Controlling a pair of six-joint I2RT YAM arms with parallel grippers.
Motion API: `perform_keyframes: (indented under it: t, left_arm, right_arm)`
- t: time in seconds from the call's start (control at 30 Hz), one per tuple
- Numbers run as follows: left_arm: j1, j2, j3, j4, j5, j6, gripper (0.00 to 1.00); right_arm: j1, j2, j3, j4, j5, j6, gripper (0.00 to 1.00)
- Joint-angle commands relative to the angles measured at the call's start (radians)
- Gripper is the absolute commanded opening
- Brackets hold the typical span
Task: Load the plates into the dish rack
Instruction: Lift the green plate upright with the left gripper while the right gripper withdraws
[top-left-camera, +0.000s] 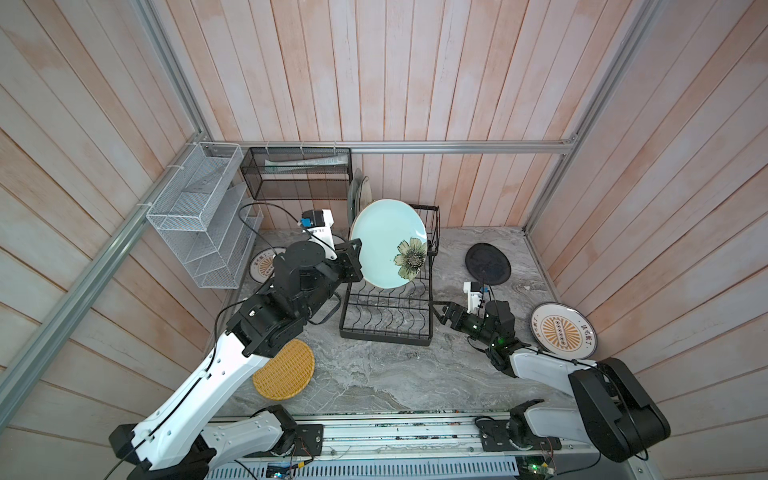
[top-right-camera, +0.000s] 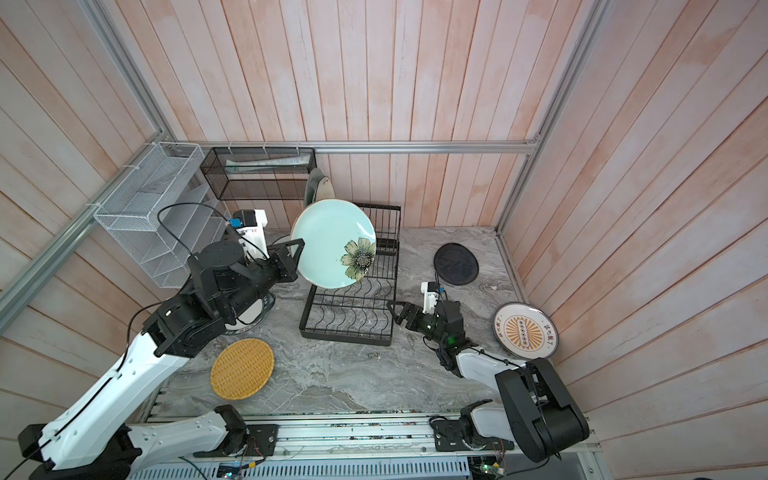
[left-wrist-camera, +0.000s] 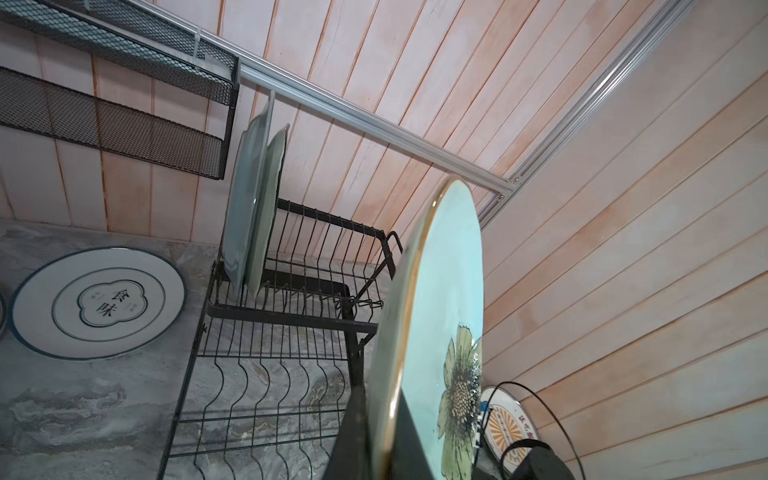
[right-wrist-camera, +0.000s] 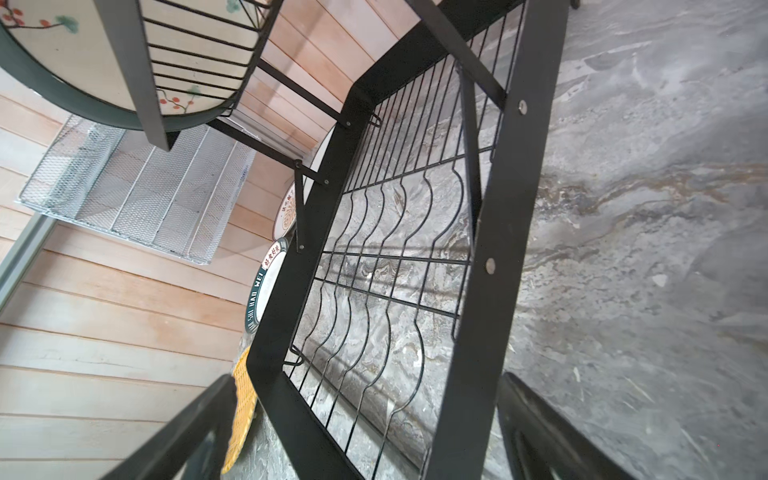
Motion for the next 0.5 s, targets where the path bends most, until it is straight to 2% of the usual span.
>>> perform_keyframes:
  t: [0.0,0.47]
  left_arm:
    - [0.002,0.030,0.110,0.082,-0.060,0.066,0.00]
    - [0.002,0.218,0.269,0.189,-0.265,0.234,0.00]
  right_arm:
    - [0.016,0.011,-0.012,0.099,-0.021,-0.008,0.98]
    - [0.030,0.047,-0.012,0.139,-0.034,0.009,0.98]
